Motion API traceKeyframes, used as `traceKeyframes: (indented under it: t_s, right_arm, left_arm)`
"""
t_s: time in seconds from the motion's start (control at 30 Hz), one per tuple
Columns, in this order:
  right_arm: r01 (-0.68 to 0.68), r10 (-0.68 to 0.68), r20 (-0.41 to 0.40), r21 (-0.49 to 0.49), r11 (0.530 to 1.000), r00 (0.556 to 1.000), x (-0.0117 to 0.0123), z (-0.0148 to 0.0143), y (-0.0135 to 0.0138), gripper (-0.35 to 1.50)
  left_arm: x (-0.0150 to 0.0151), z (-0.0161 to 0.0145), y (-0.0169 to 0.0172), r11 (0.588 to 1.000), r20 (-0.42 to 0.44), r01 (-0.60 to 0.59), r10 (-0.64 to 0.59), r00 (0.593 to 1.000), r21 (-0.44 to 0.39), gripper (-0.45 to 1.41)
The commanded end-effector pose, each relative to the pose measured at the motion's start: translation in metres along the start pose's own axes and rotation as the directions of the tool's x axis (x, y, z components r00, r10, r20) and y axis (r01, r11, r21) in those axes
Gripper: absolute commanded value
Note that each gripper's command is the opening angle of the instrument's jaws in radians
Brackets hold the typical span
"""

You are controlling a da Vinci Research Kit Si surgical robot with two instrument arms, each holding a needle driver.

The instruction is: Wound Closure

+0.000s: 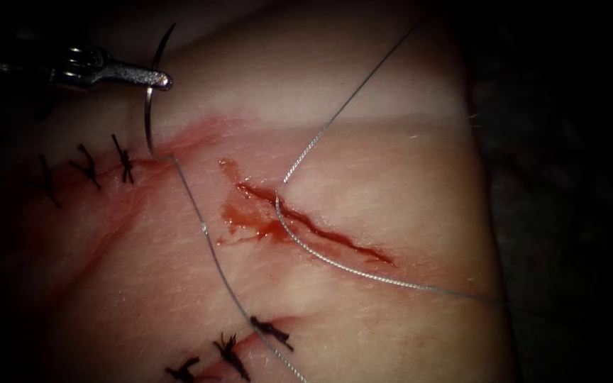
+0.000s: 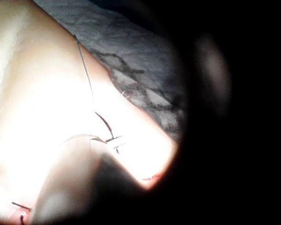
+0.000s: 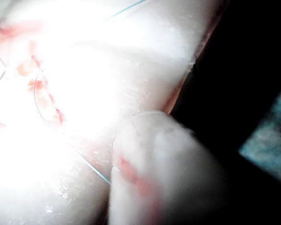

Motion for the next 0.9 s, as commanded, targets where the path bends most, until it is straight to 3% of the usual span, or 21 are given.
traceKeyframes:
  t_s: [0.03,0.17,0.3,0.43,0.7,0.9]
  right_arm:
    - [-0.003,0.002,-0.018,-0.016,1.0,1.0,0.004,0.0024,-0.0031,1.13]
    - [-0.05,0.048,-0.063,-0.039,0.998,0.997,0.0093,0.0071,-0.0072,1.04]
    - [-0.093,0.096,-0.133,0.028,0.995,0.986,0.0132,0.0131,-0.0106,1.09]
    - [-0.097,0.123,-0.201,0.135,0.986,0.972,0.0159,0.0187,-0.0129,0.79]
    - [-0.097,0.126,-0.203,0.148,0.984,0.971,0.0193,0.0238,-0.016,0.67]
    - [-0.106,0.133,-0.178,0.151,0.983,0.975,0.0193,0.0265,-0.0171,0.64]
  left_arm:
    - [0.0,0.0006,-0.0006,1.0,0.0,-0.002,0.002,1.0,0.0,-0.45]
    - [-0.0002,0.0008,-0.0008,1.0,-0.003,-0.004,0.004,1.0,0.002,-0.45]
    - [-0.0002,0.0009,-0.0009,1.0,-0.001,-0.005,0.005,1.0,0.001,-0.45]
    - [-0.0002,0.001,-0.0009,1.0,-0.001,-0.005,0.005,1.0,0.002,-0.45]
    - [-0.0001,0.001,-0.0011,1.0,-0.002,-0.006,0.006,1.0,0.002,-0.45]
    - [-0.0002,0.0011,-0.0013,1.0,-0.002,-0.009,0.009,1.0,0.005,-0.45]
